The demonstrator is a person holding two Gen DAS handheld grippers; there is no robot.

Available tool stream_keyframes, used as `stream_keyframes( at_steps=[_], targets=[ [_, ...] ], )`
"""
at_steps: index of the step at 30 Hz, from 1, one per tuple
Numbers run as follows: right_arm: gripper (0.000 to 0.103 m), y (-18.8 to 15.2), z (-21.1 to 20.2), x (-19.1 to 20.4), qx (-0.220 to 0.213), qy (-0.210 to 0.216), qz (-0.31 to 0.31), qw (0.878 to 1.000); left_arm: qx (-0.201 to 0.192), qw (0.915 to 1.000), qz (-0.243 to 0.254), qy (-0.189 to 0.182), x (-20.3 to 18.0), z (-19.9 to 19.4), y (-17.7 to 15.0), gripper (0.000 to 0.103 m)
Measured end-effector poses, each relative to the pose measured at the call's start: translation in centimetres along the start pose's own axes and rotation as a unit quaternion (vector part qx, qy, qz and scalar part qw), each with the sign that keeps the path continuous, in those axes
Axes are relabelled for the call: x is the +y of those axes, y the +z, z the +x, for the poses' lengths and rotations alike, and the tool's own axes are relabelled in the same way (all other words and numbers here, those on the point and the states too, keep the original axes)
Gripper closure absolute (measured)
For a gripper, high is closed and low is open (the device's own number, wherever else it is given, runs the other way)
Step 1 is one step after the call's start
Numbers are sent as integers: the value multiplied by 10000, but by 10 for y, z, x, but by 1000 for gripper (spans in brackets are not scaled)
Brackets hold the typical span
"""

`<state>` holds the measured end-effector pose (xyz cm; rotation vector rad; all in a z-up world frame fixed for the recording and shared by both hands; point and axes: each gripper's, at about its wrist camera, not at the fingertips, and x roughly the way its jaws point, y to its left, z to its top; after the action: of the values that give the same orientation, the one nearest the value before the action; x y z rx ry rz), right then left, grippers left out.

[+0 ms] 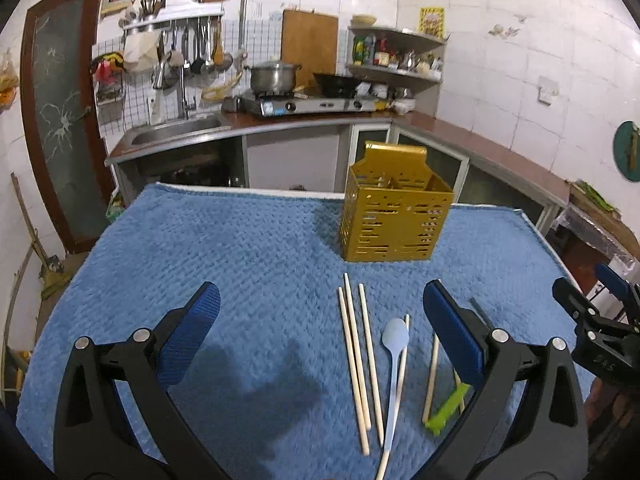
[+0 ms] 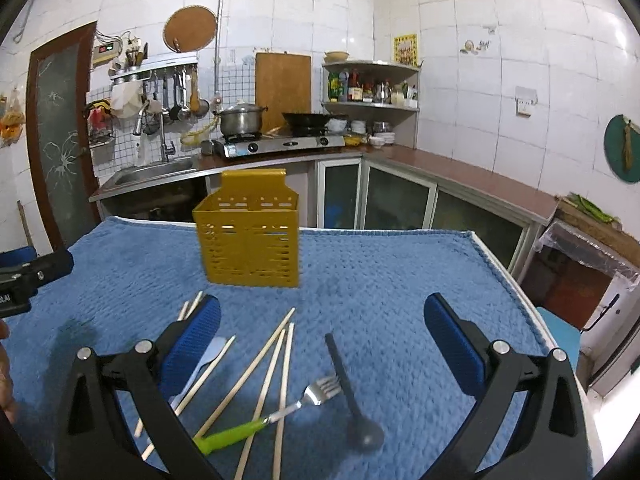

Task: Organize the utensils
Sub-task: 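Close the left tool on a wooden chopstick while the right tool grasps the dark metal spoon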

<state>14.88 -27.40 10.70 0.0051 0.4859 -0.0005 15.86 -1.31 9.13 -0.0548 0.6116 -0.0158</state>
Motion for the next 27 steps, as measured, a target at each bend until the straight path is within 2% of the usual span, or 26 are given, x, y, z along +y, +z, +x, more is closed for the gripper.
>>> stream_keyframes(
  at_steps=[6,11,15,19,21,25,27],
  targets=[
    [4,-16,65,-14,591,10,152,9981,572,9983,76,-112,-8,63,-10,5],
    [4,-35,103,-21,1049,22,155,9944,980,9950,39,-162,-9,106,-26,5],
    [6,-47,129,-27,1396,-36,157,9901,1288,9914,6,-251,-8,132,-33,17],
    [29,-58,148,-29,1748,-19,164,9845,1532,9878,32,-286,-6,148,-41,29],
    [34,-61,156,-29,1865,1,143,9823,1647,9858,73,-324,-6,155,-45,36],
    [58,-71,169,-29,2113,2,142,9773,1803,9828,70,-404,-4,167,-48,49],
    [61,-74,171,-31,2127,42,208,9769,1868,9814,120,-431,-5,172,-49,55]
  ],
)
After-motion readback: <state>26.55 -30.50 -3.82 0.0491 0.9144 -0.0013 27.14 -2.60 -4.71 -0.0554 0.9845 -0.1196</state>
